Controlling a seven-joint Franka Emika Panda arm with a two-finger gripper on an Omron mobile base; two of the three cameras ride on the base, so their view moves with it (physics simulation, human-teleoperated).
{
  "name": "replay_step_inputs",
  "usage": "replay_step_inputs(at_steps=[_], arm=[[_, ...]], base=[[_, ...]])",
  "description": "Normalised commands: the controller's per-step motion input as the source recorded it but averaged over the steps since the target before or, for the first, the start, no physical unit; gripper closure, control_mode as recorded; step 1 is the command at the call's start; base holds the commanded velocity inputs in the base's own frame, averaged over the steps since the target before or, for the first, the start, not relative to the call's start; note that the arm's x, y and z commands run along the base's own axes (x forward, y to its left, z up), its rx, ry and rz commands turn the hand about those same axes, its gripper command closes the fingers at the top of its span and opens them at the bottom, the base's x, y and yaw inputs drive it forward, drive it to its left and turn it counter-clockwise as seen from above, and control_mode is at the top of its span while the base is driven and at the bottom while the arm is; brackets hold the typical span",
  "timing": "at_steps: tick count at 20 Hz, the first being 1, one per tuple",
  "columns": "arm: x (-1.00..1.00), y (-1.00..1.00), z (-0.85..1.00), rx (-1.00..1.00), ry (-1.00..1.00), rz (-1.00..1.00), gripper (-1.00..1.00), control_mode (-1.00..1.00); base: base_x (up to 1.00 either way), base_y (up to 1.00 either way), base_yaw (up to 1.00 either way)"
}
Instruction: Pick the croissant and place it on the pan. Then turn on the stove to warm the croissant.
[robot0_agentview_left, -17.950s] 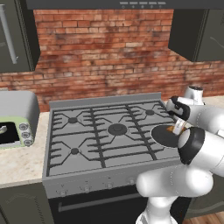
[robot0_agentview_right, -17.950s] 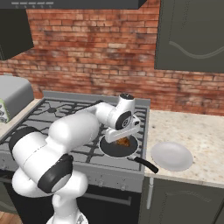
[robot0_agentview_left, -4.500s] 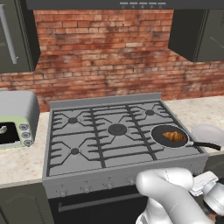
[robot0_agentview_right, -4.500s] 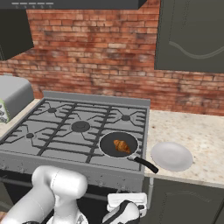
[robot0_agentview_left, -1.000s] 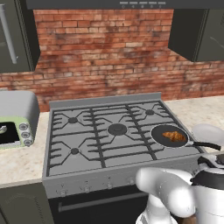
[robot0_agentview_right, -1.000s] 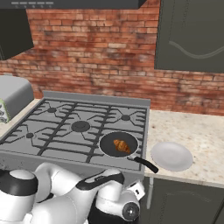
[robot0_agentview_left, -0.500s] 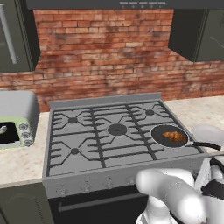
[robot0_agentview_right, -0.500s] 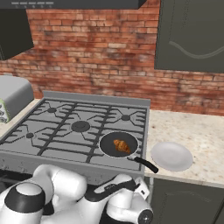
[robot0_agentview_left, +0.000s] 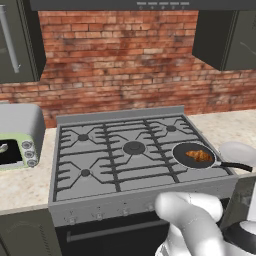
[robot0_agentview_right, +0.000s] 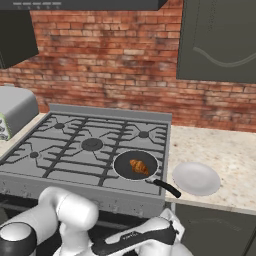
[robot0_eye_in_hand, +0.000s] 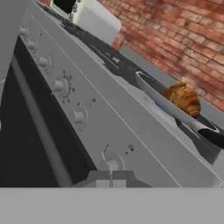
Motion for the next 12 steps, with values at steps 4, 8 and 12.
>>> replay_step_inputs(at_steps=[4, 8, 12], arm=[[-0.97, -0.33, 0.61, -0.02, -0.11, 0.00, 1.00, -1.00], [-0.75, -0.34, 0.73, 0.00, -0.07, 0.00, 1.00, -1.00], [-0.52, -0.28, 0.77, 0.00, -0.09, 0.00, 1.00, -1.00]], base=[[0.00, 0.00, 0.00], [0.00, 0.00, 0.00], [0.00, 0.00, 0.00]])
